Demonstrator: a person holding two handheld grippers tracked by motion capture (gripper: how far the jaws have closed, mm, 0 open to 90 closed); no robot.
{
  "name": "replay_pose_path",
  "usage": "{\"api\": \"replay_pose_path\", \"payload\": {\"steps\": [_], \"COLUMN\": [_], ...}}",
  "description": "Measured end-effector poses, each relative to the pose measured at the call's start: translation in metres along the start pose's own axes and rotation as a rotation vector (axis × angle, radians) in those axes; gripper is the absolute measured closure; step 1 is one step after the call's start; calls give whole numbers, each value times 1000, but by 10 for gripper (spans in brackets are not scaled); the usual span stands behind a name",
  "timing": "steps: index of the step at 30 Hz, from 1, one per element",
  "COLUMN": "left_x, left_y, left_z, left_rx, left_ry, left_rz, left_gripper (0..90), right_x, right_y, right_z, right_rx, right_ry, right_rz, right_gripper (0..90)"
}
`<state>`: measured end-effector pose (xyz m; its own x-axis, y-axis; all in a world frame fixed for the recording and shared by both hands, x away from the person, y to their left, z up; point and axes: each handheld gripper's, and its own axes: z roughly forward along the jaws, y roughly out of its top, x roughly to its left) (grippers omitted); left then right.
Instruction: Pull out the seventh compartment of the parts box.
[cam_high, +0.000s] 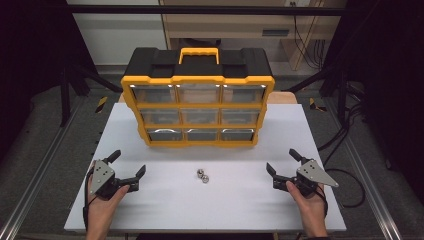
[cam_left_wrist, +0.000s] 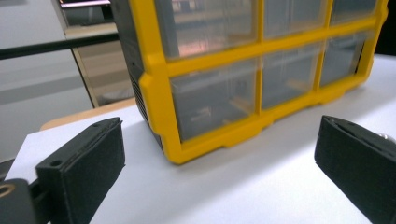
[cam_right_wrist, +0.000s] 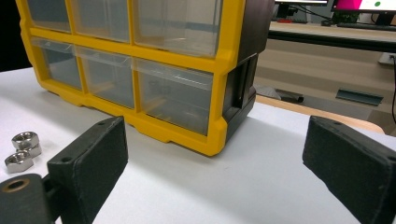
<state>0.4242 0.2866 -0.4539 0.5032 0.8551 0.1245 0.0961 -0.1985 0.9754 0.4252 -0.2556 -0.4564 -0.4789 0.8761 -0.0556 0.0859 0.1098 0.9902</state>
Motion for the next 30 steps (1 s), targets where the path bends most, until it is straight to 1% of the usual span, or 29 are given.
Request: {"api": "replay_pose_path", "payload": {"steps": [1, 3, 5, 6, 7, 8, 9, 10, 11, 12, 13, 14, 15, 16, 17, 18, 19, 21, 22, 23, 24, 25, 26, 27, 29, 30], "left_x": [-1, -3, -7, -7, -11, -11, -14, -17, -17, -20, -21, -21, -22, -23, -23, -24, -25, -26, -28, -29, -30, -31, -31, -32, -33, -34], "left_y": [0, 0, 3, 3, 7, 7, 10, 13, 13, 15, 16, 16, 19, 20, 20, 23, 25, 27, 30, 32, 34, 37, 37, 40, 41, 42], "left_z": [1, 3, 5, 5, 8, 8, 10, 14, 14, 19, 22, 22, 28, 30, 30, 36, 38, 40, 42, 43, 44, 47, 47, 49, 51, 53], "left_rx": [12, 20, 36, 36, 48, 48, 53, 57, 57, 85, 95, 95, 114, 121, 121, 135, 142, 149, 152, 149, 158, 165, 165, 174, 177, 191], "left_ry": [0, 1, 5, 5, 6, 6, 4, 6, 6, -5, -10, -10, -15, -17, -17, -24, -28, -30, -38, -43, -45, -50, -50, -51, -51, -50], "left_rz": [0, 6, 40, 40, 71, 71, 92, 133, 133, 156, 170, 170, 201, 217, 217, 243, 251, 259, 265, 271, 290, 317, 317, 341, 347, 366], "left_gripper": [34, 33, 33, 33, 33, 33, 33, 35, 37, 37, 38, 40, 41, 42, 44, 46, 48, 51, 52, 52, 52, 53, 53, 53, 53, 55], "right_x": [0, 1, 2, 2, 4, 4, 4, 4, 4, 4, 3, 3, 3, 3, 3, 3, 3, 3, 3, 3, 2, 2, 2, 2, 2, 1], "right_y": [0, 0, 0, 0, 0, 0, 0, 0, 0, 0, 0, 0, 0, 0, 0, 0, 0, 0, -1, -1, -1, -1, -1, -1, -1, 0], "right_z": [0, 1, 2, 2, 2, 2, 2, 2, 2, 2, 2, 2, 2, 2, 2, 2, 1, 1, 1, 1, 1, 2, 2, 1, 1, 1], "right_rx": [-5, -1, 3, 3, 6, 6, 9, 5, 5, 6, 7, 7, 13, 13, 9, 10, 15, 18, 17, 17, 19, 14, 14, 16, 16, 20], "right_ry": [0, 8, 15, 15, 22, 22, 25, 25, 25, 21, 19, 19, 15, 14, 13, 12, 11, 10, 13, 13, 15, 17, 17, 21, 22, 26], "right_rz": [-4, -11, -20, -20, -21, -21, -15, -24, -24, -22, -21, -21, -21, -22, -22, -20, -20, -18, -5, -5, -9, -5, -5, -1, 0, 3], "right_gripper": [70, 69, 69, 69, 69, 69, 69, 69, 69, 68, 68, 68, 68, 68, 68, 67, 67, 67, 73, 73, 78, 81, 81, 85, 86, 88]}}
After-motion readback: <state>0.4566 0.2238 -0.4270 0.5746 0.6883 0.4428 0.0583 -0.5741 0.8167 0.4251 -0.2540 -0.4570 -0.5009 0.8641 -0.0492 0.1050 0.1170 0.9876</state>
